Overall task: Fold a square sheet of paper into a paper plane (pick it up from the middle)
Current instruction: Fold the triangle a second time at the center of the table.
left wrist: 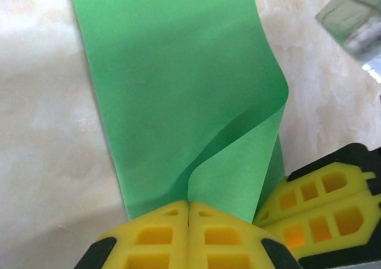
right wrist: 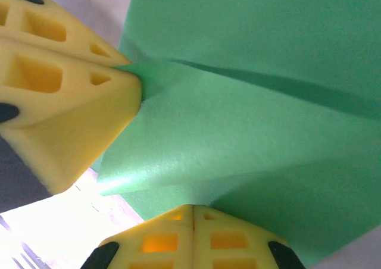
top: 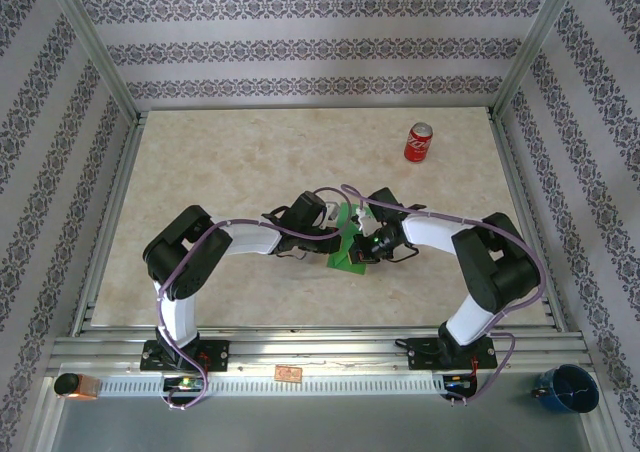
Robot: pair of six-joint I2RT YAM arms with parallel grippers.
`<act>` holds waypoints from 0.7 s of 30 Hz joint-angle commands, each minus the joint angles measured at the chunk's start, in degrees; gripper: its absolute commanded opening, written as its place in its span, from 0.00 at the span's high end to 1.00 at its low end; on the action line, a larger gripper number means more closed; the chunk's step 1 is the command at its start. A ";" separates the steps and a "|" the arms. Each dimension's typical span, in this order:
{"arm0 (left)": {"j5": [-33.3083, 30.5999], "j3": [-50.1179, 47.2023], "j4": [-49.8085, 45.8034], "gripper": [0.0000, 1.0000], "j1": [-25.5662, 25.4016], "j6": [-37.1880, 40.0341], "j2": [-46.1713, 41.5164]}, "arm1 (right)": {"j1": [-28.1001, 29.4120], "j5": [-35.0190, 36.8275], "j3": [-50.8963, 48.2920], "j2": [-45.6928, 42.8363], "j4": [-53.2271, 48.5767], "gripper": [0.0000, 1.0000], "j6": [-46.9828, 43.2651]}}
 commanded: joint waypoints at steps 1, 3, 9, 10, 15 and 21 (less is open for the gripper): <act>1.97 -0.75 1.93 1.00 0.43 -0.97 -1.77 | 0.37 3.19 -1.26 -2.61 -0.55 0.93 3.34; 2.51 -0.89 2.59 1.00 0.34 -1.41 -1.66 | 0.21 4.33 -1.78 -3.41 -0.25 0.92 4.63; 2.99 -0.54 3.36 1.00 -0.27 -2.46 -1.28 | -1.55 6.29 -2.90 -4.26 -0.82 0.92 6.16; 2.99 -0.63 3.67 1.00 -0.36 -2.78 -1.22 | -1.90 6.42 -3.32 -4.59 -0.31 0.92 6.64; 2.91 -0.67 4.62 1.00 -0.91 -3.85 -0.93 | -3.66 5.95 -5.50 -6.42 3.14 0.92 10.87; 2.77 -0.80 5.24 1.00 -1.67 -4.77 -0.79 | -5.45 6.77 -5.07 -5.48 4.15 0.91 12.17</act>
